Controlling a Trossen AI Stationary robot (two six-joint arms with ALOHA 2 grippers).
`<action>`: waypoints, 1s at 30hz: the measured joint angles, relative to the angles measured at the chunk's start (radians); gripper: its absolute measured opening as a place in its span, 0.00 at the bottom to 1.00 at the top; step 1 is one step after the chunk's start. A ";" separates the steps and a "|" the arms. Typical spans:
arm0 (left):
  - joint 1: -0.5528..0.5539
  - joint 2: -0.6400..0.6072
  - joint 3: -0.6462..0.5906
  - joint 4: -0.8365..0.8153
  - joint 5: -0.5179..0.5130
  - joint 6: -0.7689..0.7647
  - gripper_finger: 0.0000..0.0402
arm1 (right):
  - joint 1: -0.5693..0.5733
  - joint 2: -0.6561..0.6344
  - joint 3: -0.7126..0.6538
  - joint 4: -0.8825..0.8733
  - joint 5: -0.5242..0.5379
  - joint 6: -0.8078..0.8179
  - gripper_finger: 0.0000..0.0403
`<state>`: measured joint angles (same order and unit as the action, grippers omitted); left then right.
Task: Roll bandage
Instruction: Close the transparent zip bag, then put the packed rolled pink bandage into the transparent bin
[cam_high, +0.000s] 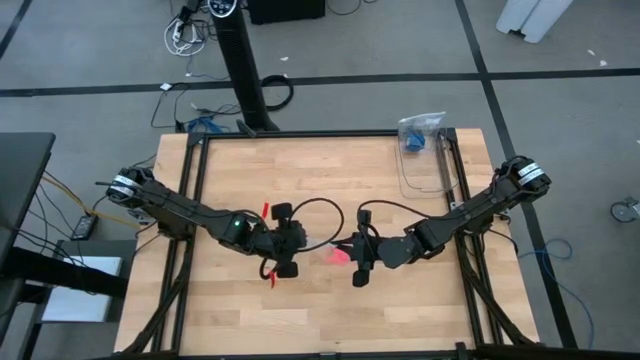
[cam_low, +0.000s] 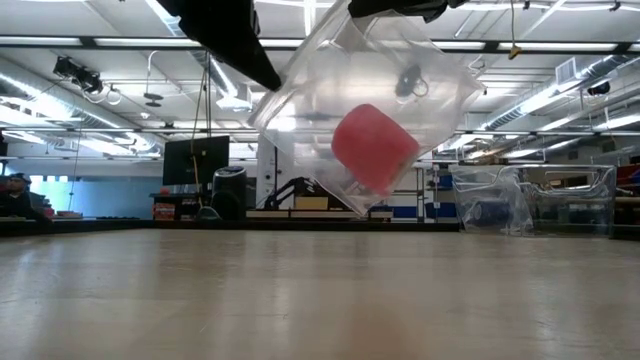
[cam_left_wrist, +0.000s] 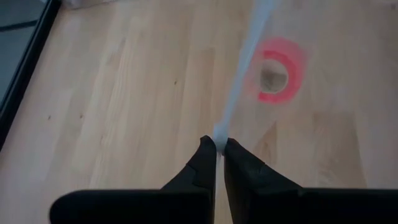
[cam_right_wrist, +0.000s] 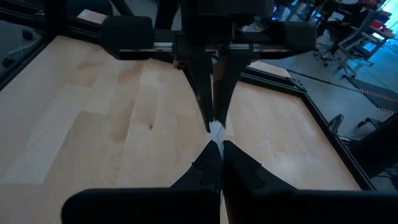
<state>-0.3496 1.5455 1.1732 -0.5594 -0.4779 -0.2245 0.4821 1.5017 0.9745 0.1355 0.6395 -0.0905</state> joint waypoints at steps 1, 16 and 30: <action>0.000 0.000 0.000 -0.006 0.000 -0.009 0.06 | 0.001 0.000 0.000 -0.001 0.000 0.000 0.00; -0.019 0.001 -0.003 -0.103 0.026 -0.113 0.06 | 0.016 -0.001 0.001 0.003 -0.006 0.005 0.00; -0.039 -0.048 -0.001 -0.027 0.023 -0.142 0.46 | 0.015 0.000 0.001 -0.003 -0.006 0.009 0.00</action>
<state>-0.3886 1.4978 1.1721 -0.5864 -0.4546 -0.3660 0.4976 1.5013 0.9752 0.1329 0.6331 -0.0811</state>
